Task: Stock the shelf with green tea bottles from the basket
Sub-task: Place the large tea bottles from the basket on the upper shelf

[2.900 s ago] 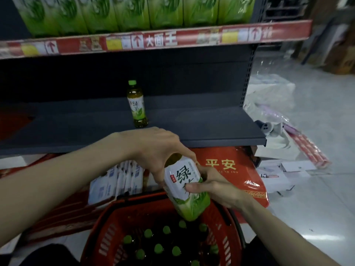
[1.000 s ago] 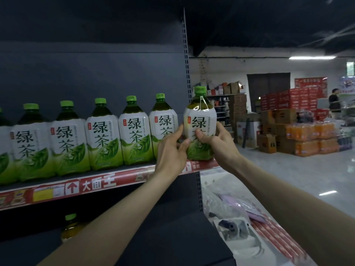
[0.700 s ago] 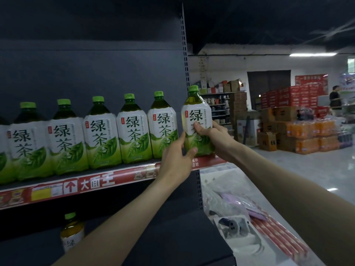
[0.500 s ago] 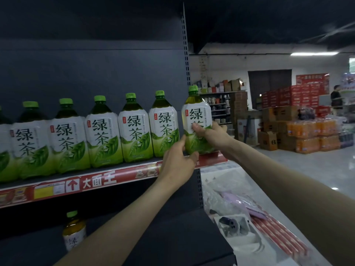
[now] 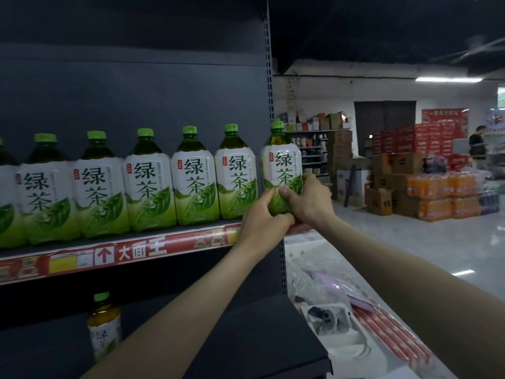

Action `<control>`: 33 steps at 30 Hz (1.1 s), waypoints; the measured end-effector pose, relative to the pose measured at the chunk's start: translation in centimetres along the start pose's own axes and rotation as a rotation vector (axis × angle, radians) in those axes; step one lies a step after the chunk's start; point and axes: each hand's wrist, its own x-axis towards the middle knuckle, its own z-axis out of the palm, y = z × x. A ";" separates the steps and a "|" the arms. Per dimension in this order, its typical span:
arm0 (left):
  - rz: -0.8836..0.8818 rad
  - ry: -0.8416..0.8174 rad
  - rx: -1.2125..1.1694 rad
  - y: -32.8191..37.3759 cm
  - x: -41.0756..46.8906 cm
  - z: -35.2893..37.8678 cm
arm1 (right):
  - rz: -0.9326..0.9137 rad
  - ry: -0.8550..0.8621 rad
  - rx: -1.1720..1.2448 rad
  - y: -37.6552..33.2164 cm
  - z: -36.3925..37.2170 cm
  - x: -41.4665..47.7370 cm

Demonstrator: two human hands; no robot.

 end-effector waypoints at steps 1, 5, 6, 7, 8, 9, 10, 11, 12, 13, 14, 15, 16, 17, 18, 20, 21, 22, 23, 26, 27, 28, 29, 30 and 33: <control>0.000 0.013 -0.010 0.2 0.1 0.0 | 0.000 -0.014 -0.018 -0.1 0.1 0.2; 0.024 0.011 -0.026 0.6 -0.3 -0.3 | -0.004 -0.070 -0.064 -0.3 0.7 0.5; 0.018 0.007 -0.018 0.6 -0.4 -0.4 | -0.012 -0.079 -0.067 -0.4 0.9 0.5; 0.004 0.007 -0.018 0.6 -0.5 -0.5 | -0.020 -0.088 -0.074 -0.4 1.1 0.5; -0.008 0.011 -0.020 0.6 -0.5 -0.6 | -0.028 -0.094 -0.080 -0.4 1.2 0.5; -0.021 0.019 -0.029 0.6 -0.4 -0.7 | -0.028 -0.098 -0.082 -0.4 1.2 0.4; -0.039 0.028 -0.037 0.5 -0.3 -0.8 | -0.027 -0.101 -0.079 -0.4 1.2 0.5; -0.051 0.036 -0.046 0.6 -0.3 -0.9 | -0.023 -0.108 -0.076 -0.4 1.2 0.4; -0.056 0.040 -0.048 0.5 -0.3 -1.0 | -0.024 -0.117 -0.072 -0.4 1.1 0.4; -0.057 0.040 -0.053 0.6 -0.3 -1.1 | -0.024 -0.126 -0.069 -0.4 1.1 0.3; -0.055 0.038 -0.062 0.5 -0.3 -1.1 | -0.027 -0.134 -0.063 -0.4 1.0 0.3; -0.055 0.036 -0.069 0.5 -0.3 -1.2 | -0.017 -0.145 -0.053 -0.5 0.8 0.1; -0.062 0.031 -0.071 0.6 -0.4 -1.4 | -0.009 -0.153 -0.033 -0.4 0.7 -0.1; -0.073 0.025 -0.074 0.7 -0.5 -1.5 | 0.009 -0.154 -0.012 -0.5 0.6 -0.5; -0.084 0.022 -0.071 0.7 -0.7 -1.7 | 0.018 -0.140 0.009 -0.6 0.7 -1.0; -0.092 0.025 -0.049 0.6 -1.5 -2.2 | 0.017 -0.066 0.041 -0.7 0.8 -2.4; -0.095 0.030 -0.042 0.6 -2.0 -2.5 | 0.006 -0.021 0.066 -0.7 0.9 -3.4; -0.099 0.037 -0.043 0.4 -2.5 -2.9 | -0.013 0.014 0.107 -0.8 1.0 -4.6; -0.103 0.048 -0.050 0.1 -3.2 -3.3 | -0.023 0.031 0.145 -1.0 1.0 -5.9; -0.140 0.075 -0.086 -1.2 -5.9 -5.0 | -0.039 0.000 0.257 -1.0 1.4 -10.2; -0.159 0.078 -0.092 -1.8 -7.2 -5.6 | -0.035 -0.026 0.279 -1.0 1.7 -11.8; -0.179 0.077 -0.095 -2.5 -8.6 -6.2 | -0.041 -0.054 0.304 -0.9 2.2 -13.4; -0.200 0.075 -0.090 -3.4 -10.1 -6.8 | -0.055 -0.088 0.322 -0.8 2.7 -15.1; -0.218 0.071 -0.074 -4.4 -11.7 -7.4 | -0.074 -0.119 0.336 -0.6 3.4 -16.8; -0.265 0.057 -0.010 -7.3 -16.6 -9.5 | -0.144 -0.282 0.318 0.0 5.4 -22.5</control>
